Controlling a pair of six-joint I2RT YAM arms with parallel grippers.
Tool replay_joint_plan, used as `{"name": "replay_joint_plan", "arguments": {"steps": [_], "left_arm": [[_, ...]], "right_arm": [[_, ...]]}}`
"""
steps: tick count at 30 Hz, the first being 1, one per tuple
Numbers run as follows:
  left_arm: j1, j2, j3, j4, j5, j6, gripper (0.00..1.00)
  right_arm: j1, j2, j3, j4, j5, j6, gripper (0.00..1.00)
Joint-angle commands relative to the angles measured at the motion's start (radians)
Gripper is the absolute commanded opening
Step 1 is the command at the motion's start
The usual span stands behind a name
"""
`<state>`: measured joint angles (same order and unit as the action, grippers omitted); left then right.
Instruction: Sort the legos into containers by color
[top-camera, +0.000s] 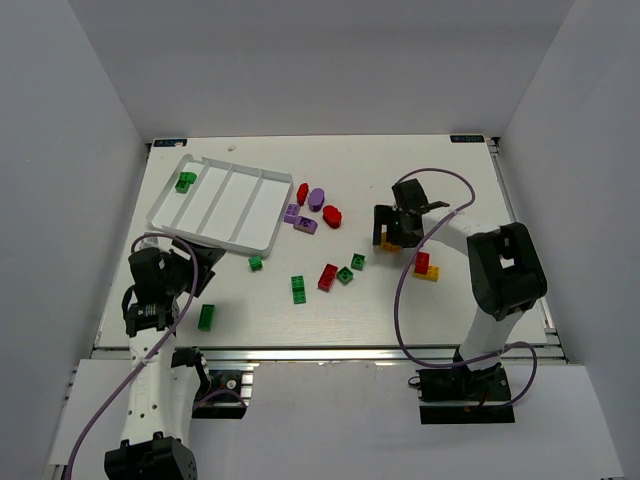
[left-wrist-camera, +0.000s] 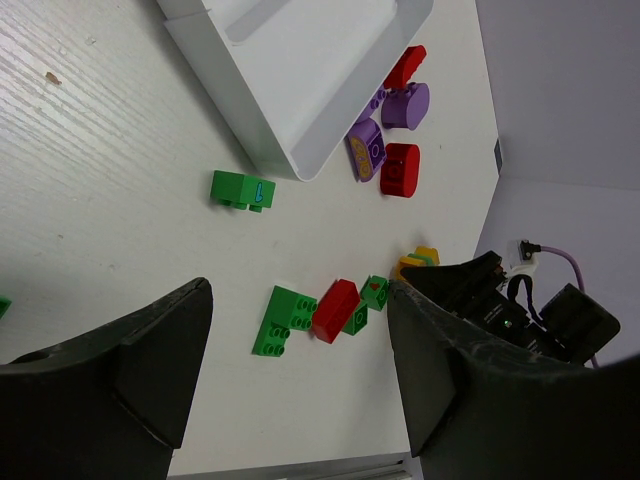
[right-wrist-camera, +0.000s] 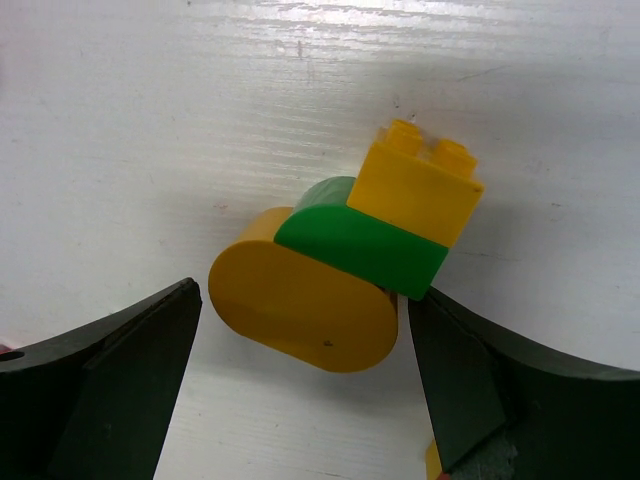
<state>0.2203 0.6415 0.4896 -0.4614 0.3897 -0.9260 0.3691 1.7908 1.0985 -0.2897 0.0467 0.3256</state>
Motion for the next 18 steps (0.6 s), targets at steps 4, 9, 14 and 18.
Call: {"name": "replay_joint_plan", "arguments": {"steps": [4, 9, 14, 18], "left_arm": [[-0.001, 0.004, 0.006, 0.020, 0.012, -0.004, 0.80], [-0.001, 0.006, 0.012, 0.007, 0.011, -0.002, 0.80], [-0.001, 0.006, 0.006, 0.009, 0.011, -0.004, 0.80], [-0.002, 0.014, -0.002, 0.029, 0.026, -0.014, 0.80]], "right_arm": [[0.005, 0.022, 0.041, -0.023, 0.068, 0.076, 0.89], [0.005, 0.038, 0.040, -0.034, 0.099, 0.084, 0.88], [0.005, 0.041, 0.031, -0.035, 0.093, 0.081, 0.79], [0.005, 0.033, 0.026, -0.040, 0.081, 0.072, 0.70]]}}
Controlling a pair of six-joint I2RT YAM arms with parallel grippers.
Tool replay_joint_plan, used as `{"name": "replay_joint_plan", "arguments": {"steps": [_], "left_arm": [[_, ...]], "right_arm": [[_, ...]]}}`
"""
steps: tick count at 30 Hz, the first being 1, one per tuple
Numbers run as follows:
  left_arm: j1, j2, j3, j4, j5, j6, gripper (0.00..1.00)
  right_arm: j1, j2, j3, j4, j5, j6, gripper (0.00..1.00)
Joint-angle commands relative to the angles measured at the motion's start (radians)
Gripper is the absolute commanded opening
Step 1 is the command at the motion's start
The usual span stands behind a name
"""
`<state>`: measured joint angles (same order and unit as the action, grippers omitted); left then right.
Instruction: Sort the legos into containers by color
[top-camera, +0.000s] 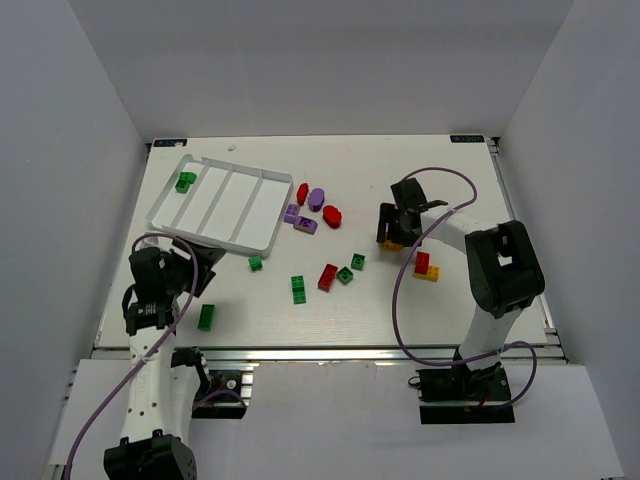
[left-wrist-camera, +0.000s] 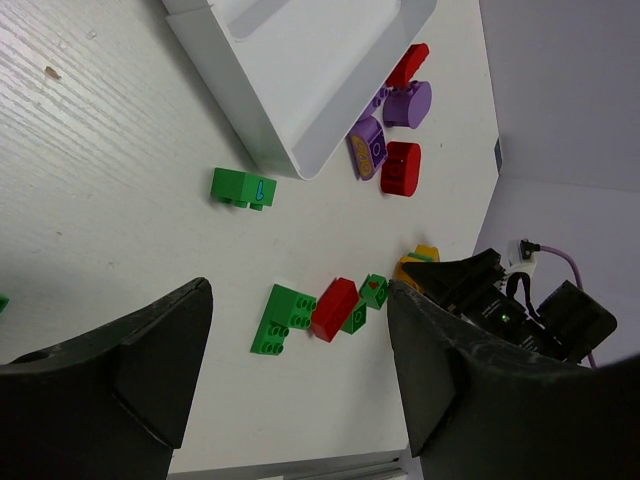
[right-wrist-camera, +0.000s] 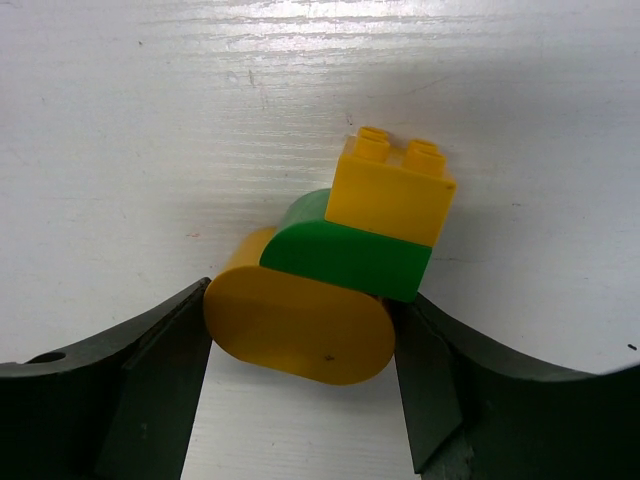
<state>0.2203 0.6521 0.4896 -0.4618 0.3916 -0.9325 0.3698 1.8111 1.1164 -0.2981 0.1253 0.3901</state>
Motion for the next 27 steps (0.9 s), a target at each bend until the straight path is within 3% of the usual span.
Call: {"name": "replay_joint_plan", "arguments": {"steps": [1, 3, 7, 11, 15, 16, 17, 22, 27], "left_arm": [[-0.004, 0.006, -0.003, 0.035, 0.024, -0.008, 0.80], [-0.012, 0.012, -0.003, 0.055, 0.032, -0.014, 0.80], [-0.048, 0.035, -0.006, 0.113, 0.047, -0.032, 0.80], [-0.195, 0.078, -0.011, 0.268, 0.067, -0.068, 0.81], [-0.366, 0.153, -0.023, 0.406, 0.050, -0.112, 0.80], [-0.392, 0.168, -0.029, 0.435, 0.047, -0.120, 0.81], [-0.445, 0.182, -0.032, 0.503, 0.043, -0.129, 0.81], [-0.564, 0.291, -0.017, 0.638, 0.047, -0.149, 0.81], [-0.639, 0.377, 0.061, 0.730, 0.107, -0.103, 0.81]], "right_arm": [[0.004, 0.010, 0.003, -0.033, -0.004, 0.004, 0.67], [0.004, -0.001, -0.001, -0.026, -0.006, -0.011, 0.64], [0.004, -0.032, -0.020, -0.001, -0.030, -0.074, 0.48], [-0.006, -0.126, -0.068, 0.046, -0.116, -0.212, 0.37], [-0.023, -0.269, -0.165, 0.138, -0.361, -0.476, 0.17], [-0.029, -0.300, -0.179, 0.151, -0.454, -0.518, 0.04], [-0.031, -0.346, -0.190, 0.145, -0.501, -0.555, 0.00], [-0.032, -0.441, -0.199, 0.010, -0.867, -0.847, 0.00], [-0.031, -0.562, -0.230, -0.090, -0.993, -1.291, 0.00]]}}
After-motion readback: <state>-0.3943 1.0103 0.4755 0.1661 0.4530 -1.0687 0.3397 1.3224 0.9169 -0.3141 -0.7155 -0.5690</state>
